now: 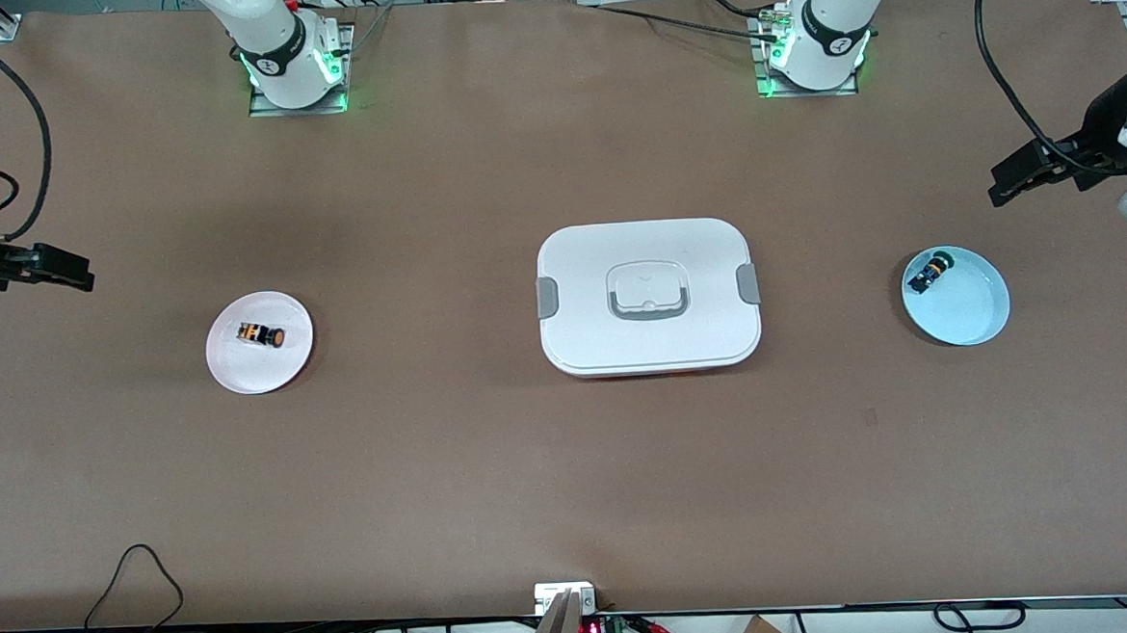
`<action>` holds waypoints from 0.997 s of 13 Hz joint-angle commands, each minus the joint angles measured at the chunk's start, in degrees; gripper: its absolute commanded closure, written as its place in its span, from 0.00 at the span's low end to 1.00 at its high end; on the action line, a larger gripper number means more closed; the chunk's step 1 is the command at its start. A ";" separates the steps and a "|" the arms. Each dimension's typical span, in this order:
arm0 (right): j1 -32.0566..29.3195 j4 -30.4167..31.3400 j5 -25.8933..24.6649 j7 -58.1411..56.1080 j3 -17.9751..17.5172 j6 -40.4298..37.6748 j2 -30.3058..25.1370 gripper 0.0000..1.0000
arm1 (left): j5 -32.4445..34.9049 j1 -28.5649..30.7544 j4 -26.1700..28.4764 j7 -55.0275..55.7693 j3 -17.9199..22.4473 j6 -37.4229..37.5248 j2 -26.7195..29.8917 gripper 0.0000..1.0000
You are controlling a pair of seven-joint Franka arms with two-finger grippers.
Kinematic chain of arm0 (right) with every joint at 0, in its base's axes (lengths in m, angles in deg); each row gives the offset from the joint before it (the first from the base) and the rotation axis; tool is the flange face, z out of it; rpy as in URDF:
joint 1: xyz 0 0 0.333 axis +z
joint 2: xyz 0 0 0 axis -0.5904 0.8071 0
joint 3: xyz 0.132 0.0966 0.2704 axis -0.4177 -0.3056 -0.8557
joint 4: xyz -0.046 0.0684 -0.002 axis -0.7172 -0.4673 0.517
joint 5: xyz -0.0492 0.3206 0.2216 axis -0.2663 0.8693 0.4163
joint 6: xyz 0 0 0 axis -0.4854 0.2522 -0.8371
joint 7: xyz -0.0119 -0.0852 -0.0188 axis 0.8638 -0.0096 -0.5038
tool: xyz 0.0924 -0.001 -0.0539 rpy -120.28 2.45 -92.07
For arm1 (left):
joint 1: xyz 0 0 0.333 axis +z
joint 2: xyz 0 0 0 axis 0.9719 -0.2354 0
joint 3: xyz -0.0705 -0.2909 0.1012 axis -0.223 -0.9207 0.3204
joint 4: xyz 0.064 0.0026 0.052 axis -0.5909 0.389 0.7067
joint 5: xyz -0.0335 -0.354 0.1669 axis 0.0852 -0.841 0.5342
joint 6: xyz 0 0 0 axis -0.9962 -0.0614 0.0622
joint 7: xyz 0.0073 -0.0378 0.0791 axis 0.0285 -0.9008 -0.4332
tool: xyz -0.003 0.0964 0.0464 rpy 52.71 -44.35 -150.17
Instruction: Transfer orange switch to right arm and place
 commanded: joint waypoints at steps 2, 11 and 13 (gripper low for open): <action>-0.44 6.42 2.88 -0.98 -0.03 2.31 -6.03 0.00 | -0.95 -0.14 -2.94 0.41 0.00 1.19 -1.05 0.00; -1.85 4.39 6.05 -0.11 0.41 1.34 -6.03 0.00 | -0.17 1.09 -3.03 -6.33 0.18 -1.36 -1.84 0.00; -1.42 4.48 5.88 2.51 0.15 1.34 -6.03 0.00 | -0.95 1.44 -3.12 -6.80 0.88 -1.45 -1.92 0.00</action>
